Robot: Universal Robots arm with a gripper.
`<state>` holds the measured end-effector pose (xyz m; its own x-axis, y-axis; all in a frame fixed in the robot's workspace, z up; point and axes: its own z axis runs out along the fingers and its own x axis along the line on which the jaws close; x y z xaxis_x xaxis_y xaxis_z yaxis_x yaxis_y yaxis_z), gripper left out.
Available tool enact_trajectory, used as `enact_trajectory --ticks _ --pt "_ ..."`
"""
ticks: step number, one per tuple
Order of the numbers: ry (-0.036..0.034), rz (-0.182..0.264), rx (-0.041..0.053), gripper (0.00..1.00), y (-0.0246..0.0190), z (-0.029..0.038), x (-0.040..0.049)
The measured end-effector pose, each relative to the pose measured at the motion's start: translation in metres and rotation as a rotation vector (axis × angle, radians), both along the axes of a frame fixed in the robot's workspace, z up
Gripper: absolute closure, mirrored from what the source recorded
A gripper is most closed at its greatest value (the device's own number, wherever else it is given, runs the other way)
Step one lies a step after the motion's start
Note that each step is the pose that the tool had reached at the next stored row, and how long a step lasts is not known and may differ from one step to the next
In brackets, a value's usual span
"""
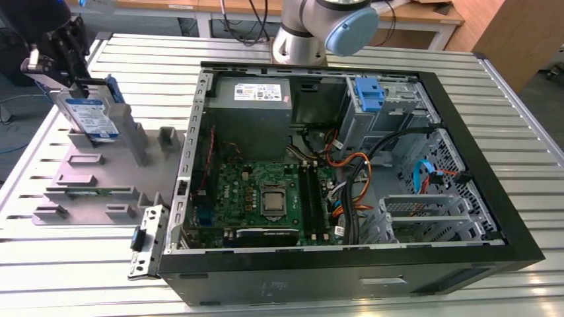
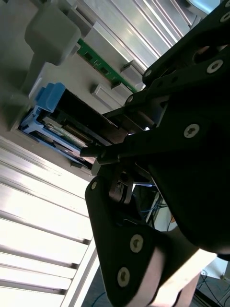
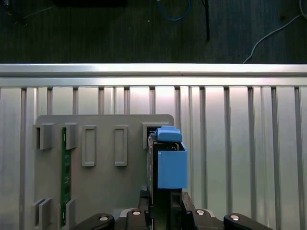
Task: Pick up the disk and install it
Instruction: 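Pick up the disk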
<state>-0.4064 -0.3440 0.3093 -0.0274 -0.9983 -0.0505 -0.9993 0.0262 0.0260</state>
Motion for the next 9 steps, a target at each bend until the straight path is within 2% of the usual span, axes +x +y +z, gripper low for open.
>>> enact_trajectory --ticks 2,9 --pt "0.0001 0.000 -0.0001 0.65 0.0000 0.0021 0.0000" --pt "0.0003 0.000 -0.0001 0.65 0.0000 0.0027 0.0000"
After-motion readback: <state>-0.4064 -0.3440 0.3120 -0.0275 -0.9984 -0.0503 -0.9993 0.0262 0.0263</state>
